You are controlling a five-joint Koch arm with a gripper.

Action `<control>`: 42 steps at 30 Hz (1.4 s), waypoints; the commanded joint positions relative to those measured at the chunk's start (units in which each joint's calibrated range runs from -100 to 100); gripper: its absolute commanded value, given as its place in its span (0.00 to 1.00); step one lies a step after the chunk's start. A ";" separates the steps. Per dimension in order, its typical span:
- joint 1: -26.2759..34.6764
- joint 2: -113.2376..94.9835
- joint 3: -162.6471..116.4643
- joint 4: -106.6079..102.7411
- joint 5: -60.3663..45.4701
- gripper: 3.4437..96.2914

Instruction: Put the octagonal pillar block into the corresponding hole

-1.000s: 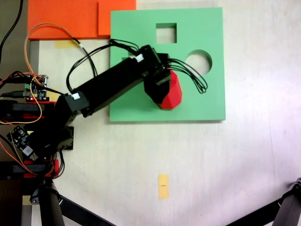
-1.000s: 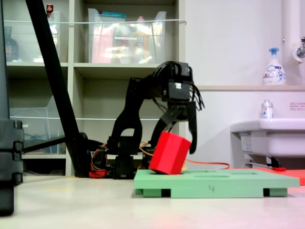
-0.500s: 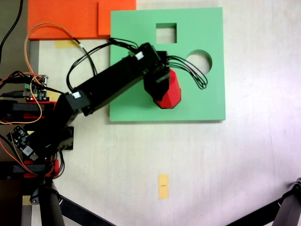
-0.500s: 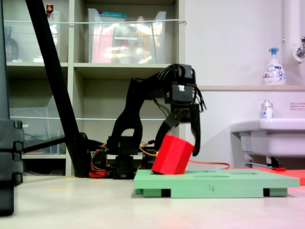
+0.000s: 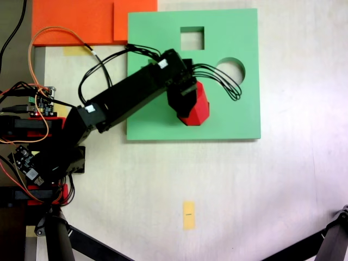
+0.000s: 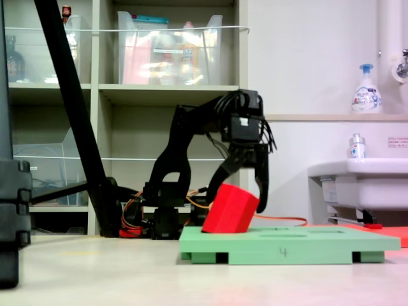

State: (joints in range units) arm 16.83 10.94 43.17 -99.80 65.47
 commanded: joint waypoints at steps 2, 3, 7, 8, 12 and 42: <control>-0.39 -0.05 0.90 -0.20 -1.03 0.33; -0.44 -0.33 0.90 -0.20 -1.17 0.33; -0.98 -2.01 0.90 -0.20 -1.71 0.33; -1.17 -2.28 0.90 -0.20 -1.90 0.33; -1.90 -2.56 0.80 -0.20 -2.69 0.34; -3.13 -3.12 -0.89 -0.20 -5.81 0.79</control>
State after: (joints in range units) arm 13.99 11.22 41.11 -99.71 59.90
